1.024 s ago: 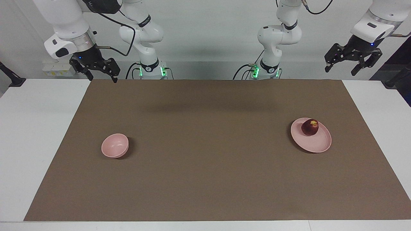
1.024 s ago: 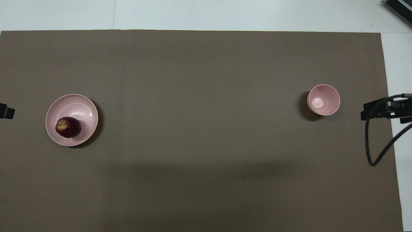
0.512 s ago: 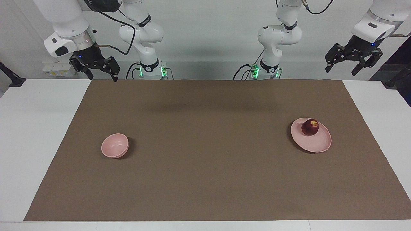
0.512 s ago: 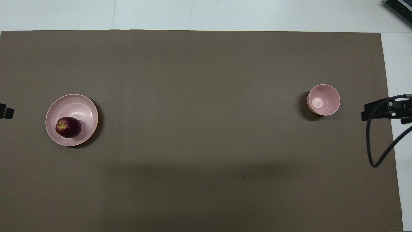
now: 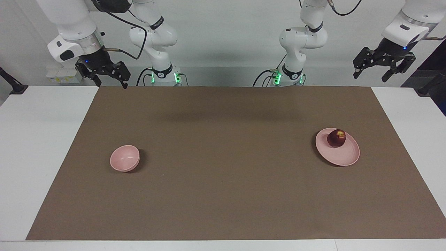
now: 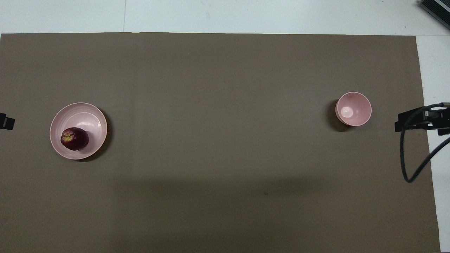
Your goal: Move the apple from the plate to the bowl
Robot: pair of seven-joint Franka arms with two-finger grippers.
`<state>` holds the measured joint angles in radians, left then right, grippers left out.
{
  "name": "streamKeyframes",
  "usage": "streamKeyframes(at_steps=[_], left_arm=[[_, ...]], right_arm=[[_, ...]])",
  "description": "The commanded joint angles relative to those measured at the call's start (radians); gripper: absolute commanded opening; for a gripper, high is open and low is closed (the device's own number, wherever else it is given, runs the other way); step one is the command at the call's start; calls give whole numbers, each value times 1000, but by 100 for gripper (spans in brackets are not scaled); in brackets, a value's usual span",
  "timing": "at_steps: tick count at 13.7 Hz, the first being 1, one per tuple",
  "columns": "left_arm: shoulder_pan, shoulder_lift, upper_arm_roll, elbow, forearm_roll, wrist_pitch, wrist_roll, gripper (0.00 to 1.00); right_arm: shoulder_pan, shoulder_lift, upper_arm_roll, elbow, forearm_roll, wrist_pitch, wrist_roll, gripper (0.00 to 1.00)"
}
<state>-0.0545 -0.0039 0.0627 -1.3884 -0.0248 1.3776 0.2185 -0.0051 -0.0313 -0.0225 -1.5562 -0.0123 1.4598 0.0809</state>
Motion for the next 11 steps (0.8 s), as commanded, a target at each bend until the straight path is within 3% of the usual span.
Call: streamKeyframes(at_steps=[1, 8, 11], left_arm=[[13, -19, -9, -17, 0, -2, -5, 100], [13, -34, -6, -46, 0, 12, 4, 100], [13, -67, -4, -124, 0, 82, 4, 100]], right_arm=[[-7, -12, 3, 1, 17, -16, -18, 100], [-12, -10, 3, 1, 17, -12, -18, 100], [-12, -10, 3, 1, 15, -9, -20, 100]])
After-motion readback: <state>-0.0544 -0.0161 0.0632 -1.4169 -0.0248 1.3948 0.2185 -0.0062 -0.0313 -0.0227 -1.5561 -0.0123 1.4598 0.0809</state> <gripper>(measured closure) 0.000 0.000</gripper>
